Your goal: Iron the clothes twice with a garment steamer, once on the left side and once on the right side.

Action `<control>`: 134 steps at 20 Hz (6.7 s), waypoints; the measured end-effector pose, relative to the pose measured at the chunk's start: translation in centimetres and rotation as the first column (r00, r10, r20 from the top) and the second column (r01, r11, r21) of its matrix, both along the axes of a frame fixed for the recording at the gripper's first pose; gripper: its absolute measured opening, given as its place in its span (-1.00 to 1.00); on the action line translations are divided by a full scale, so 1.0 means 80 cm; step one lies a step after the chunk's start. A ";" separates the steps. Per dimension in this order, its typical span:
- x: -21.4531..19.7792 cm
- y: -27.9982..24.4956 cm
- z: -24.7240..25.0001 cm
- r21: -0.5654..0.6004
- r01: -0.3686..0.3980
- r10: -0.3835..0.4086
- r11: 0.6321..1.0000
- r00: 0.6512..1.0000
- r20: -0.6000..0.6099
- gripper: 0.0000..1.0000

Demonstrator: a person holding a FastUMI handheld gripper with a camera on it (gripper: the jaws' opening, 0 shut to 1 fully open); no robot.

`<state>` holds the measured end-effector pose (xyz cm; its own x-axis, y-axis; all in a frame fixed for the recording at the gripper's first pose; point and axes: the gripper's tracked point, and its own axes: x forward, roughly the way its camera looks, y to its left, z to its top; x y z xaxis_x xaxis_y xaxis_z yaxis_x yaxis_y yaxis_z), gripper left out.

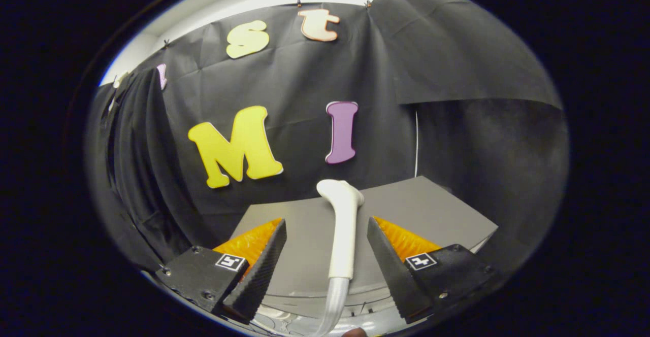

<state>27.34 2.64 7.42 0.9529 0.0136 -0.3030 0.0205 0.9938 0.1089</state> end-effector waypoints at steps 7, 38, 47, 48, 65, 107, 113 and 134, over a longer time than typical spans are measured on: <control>0.069 -0.024 -0.076 0.088 -0.007 0.029 0.996 0.967 -0.252 0.93; -0.070 0.105 0.050 0.035 -0.060 0.054 0.998 0.989 0.136 -0.26; -0.187 0.242 0.130 0.042 -0.078 0.055 0.996 0.919 0.390 -0.26; -0.195 0.257 0.140 0.043 -0.078 0.054 0.996 0.911 0.408 -0.26; -0.176 0.459 0.263 -0.013 -0.258 0.203 0.966 0.726 0.657 -0.26; -0.219 0.473 -0.065 -0.164 -0.268 0.301 0.949 0.925 0.233 -0.26; -0.233 0.466 -0.119 -0.172 -0.283 0.308 0.944 0.941 0.141 -0.26; -0.263 0.441 -0.296 -0.129 -0.328 0.296 0.936 0.931 -0.214 -0.26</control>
<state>6.29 37.94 -16.23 0.8336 0.2376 -0.4987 -0.2890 0.9570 -0.0270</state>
